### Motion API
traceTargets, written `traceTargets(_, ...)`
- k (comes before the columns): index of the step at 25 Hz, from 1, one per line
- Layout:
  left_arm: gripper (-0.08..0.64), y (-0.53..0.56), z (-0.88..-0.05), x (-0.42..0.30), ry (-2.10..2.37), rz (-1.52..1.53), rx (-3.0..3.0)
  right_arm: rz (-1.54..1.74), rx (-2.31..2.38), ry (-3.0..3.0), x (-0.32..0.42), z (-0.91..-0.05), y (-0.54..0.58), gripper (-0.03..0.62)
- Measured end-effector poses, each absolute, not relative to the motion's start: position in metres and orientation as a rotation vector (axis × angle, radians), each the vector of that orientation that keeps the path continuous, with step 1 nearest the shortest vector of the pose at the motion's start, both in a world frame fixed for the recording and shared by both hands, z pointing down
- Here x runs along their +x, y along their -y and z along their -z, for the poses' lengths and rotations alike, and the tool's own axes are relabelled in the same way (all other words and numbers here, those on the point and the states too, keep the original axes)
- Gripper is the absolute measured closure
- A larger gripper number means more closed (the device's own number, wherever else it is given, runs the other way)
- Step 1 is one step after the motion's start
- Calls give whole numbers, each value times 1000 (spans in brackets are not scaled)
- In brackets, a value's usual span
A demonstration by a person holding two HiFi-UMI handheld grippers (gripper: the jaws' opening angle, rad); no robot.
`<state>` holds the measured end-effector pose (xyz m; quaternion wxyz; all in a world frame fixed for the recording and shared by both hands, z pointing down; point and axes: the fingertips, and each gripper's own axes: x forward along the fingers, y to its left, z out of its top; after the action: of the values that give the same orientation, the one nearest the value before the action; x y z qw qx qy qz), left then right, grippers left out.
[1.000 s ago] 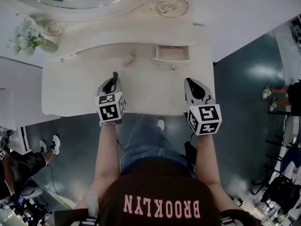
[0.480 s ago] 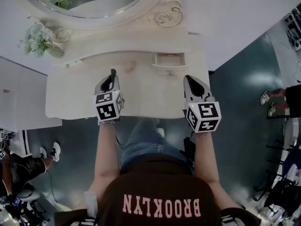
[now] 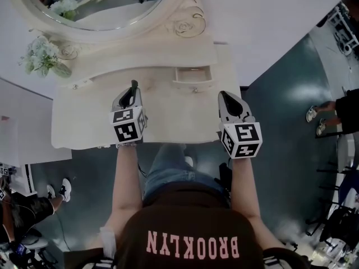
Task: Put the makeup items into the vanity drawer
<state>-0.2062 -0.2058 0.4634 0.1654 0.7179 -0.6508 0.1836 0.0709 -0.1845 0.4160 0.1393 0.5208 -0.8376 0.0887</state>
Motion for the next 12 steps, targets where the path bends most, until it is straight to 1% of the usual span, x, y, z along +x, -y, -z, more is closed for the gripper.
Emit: traceTargets(12, 514, 240, -463, -145, 1714, -554, 2191, -285, 1662, 2313, 124, -419, 179, 597)
